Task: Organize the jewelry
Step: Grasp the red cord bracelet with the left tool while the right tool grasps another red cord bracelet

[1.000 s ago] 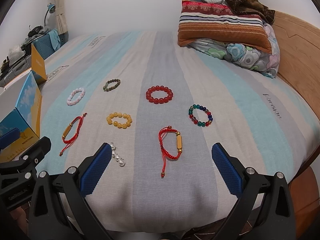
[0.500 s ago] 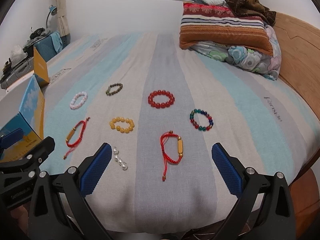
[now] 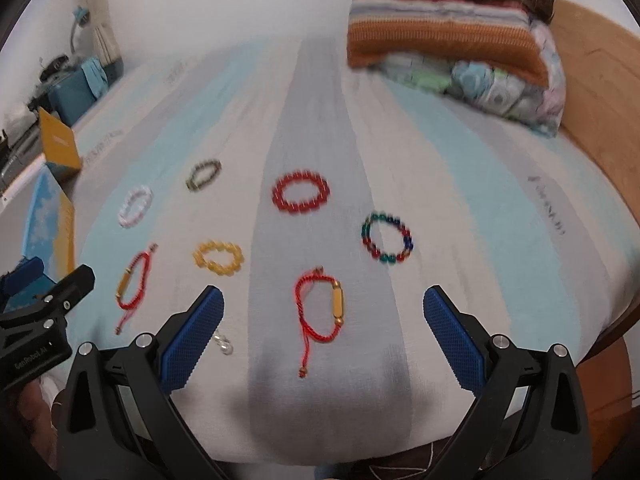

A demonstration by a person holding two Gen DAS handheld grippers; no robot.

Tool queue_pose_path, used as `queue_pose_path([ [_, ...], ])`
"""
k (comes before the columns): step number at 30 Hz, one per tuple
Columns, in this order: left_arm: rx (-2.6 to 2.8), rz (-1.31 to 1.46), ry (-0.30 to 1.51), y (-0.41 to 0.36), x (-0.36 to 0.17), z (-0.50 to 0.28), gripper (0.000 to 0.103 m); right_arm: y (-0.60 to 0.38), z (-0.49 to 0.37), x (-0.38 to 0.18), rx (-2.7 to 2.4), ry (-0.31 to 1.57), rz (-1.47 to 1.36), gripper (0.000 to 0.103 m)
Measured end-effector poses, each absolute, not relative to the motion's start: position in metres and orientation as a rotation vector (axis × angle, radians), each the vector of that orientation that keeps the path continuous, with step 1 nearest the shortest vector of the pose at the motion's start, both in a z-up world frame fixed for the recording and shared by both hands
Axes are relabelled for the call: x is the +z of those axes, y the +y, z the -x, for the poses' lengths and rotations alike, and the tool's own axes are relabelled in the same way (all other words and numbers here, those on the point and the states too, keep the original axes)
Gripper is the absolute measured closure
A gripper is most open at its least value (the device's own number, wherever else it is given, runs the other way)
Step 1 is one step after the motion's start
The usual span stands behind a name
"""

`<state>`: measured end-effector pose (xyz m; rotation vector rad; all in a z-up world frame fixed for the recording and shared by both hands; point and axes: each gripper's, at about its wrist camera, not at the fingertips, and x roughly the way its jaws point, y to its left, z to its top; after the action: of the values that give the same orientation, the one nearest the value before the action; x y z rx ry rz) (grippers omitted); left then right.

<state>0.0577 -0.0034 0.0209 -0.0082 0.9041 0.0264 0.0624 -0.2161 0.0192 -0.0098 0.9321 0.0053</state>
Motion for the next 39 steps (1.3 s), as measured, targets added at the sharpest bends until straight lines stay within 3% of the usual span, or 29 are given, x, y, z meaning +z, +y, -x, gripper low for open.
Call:
queue_pose_path([
  [19, -0.021, -0.023, 1.108, 0.005, -0.054, -0.124, 0.006, -0.217, -0.124, -0.067, 0.077, 1.169, -0.014, 0.01],
  [25, -0.017, -0.041, 1.14, 0.006, -0.075, -0.126, 0.007, -0.216, -0.13, -0.085, 0.087, 1.205, -0.015, 0.025],
  [27, -0.025, -0.024, 1.158, 0.009, -0.08, -0.127, 0.017, -0.215, -0.13, -0.088, 0.082, 1.21, -0.008, 0.028],
  [28, -0.031, -0.014, 1.163, 0.01, -0.082, -0.127, 0.018, -0.215, -0.13, -0.089, 0.08, 1.207, -0.007, 0.029],
  [31, -0.027, -0.012, 1.149, 0.011, -0.085, -0.124, 0.021, -0.215, -0.129, -0.089, 0.072, 1.2, -0.012, 0.04],
  [34, -0.034, -0.018, 1.139, 0.01, -0.084, -0.121, 0.034, -0.213, -0.128, -0.089, 0.069, 1.196, -0.002, 0.049],
  [39, -0.034, -0.014, 1.129, 0.01, -0.083, -0.111, 0.066, -0.213, -0.125, -0.09, 0.057, 1.189, 0.0, 0.067],
])
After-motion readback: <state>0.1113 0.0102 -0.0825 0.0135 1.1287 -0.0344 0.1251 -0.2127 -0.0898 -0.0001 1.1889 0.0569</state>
